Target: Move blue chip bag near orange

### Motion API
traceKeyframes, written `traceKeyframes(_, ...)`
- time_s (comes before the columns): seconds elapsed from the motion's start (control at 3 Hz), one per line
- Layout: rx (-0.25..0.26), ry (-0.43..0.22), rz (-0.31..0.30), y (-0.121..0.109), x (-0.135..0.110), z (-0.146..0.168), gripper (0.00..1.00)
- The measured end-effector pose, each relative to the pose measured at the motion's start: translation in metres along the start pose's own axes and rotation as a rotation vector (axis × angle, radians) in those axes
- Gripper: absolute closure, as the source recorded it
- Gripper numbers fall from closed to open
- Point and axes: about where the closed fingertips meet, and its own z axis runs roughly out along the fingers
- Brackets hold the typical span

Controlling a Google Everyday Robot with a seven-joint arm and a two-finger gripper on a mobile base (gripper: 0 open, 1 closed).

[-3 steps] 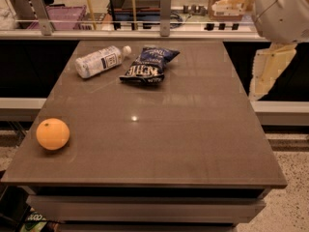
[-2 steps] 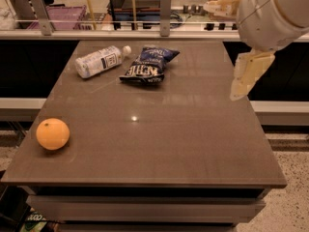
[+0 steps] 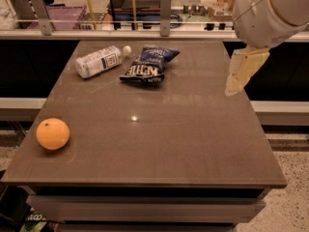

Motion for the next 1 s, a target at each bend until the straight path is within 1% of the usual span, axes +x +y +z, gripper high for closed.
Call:
traceKeyframes(0.33,-0.010,-0.006,-0.019,-0.005,0.000,0.002,0.00)
traceKeyframes(0.67,-0.051,-0.038,-0.068,-0.023,0.009,0.031,0.00)
traceKeyframes(1.0,-0.074,-0.065,-0.090,-0.033,0.016,0.053,0.00)
